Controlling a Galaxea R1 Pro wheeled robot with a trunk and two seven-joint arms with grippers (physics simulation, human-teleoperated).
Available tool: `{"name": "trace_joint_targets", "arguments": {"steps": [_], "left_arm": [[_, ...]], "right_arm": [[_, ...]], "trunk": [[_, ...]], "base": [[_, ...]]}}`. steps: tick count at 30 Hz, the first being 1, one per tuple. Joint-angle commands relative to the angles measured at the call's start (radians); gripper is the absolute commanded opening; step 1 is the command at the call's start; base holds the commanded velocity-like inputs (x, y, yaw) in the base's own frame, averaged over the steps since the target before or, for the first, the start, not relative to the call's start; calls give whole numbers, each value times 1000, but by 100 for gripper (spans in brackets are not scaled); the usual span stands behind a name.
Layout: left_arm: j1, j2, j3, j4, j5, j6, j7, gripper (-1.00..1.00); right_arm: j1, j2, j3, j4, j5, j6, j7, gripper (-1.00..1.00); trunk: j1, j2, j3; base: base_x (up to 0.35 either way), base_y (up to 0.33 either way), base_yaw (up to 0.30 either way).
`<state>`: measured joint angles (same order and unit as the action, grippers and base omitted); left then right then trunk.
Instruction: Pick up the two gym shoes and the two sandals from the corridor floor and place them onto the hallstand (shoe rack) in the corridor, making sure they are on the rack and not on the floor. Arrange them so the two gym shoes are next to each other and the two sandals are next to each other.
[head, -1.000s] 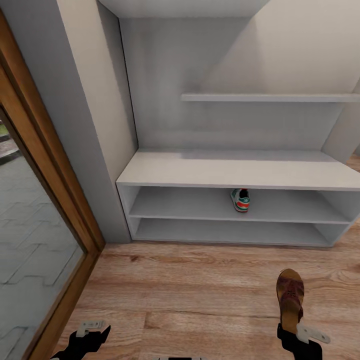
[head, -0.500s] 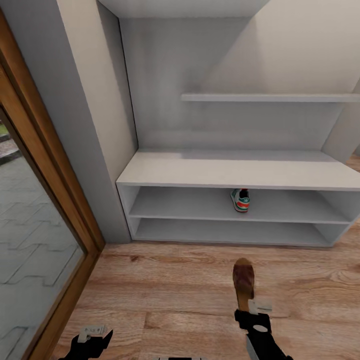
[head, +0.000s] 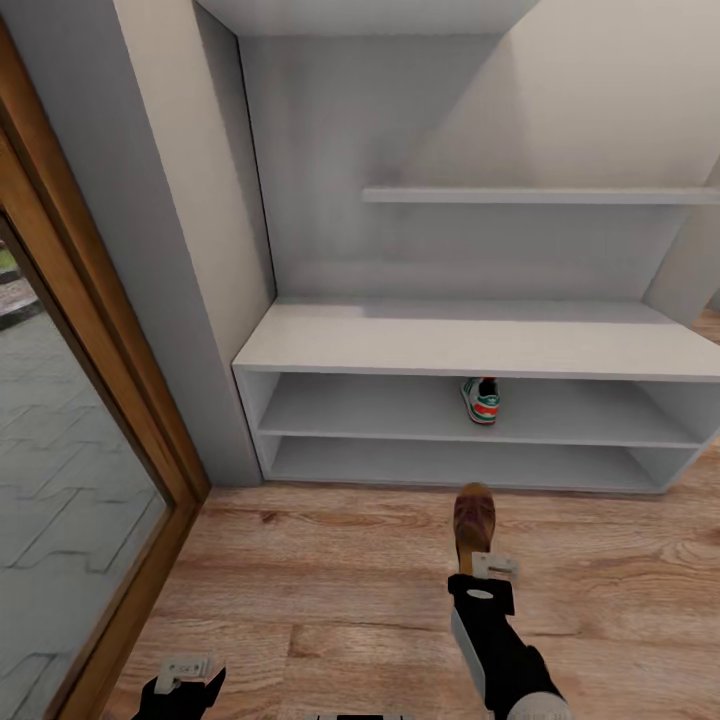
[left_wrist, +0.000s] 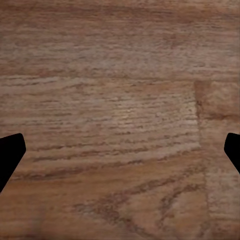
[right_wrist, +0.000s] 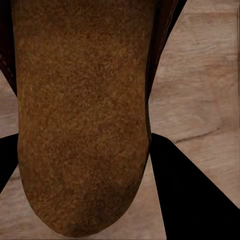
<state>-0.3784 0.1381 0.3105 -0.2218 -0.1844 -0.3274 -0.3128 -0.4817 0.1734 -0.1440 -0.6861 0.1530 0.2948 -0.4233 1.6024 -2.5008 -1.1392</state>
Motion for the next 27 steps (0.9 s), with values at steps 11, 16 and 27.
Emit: {"name": "trace_joint_targets", "arguments": {"steps": [11,16,27], "left_arm": [[-1,0,9,1,-10,-4,-5,100],[-1,0,8,1,-9,-4,-5,100],[-1,-1,7,1,-9,-4,-5,100]], "right_arm": [[-13,1,195,-139,3,11,-2,-100],[-14,1,210,-165,2,11,-1,-100],[-14,1,212,-204,-37,14,5,-100]], "trunk": [[0,0,-1],[0,0,-1],[0,0,-1]], "base": [[0,0,0],[0,0,0],[0,0,0]]}}
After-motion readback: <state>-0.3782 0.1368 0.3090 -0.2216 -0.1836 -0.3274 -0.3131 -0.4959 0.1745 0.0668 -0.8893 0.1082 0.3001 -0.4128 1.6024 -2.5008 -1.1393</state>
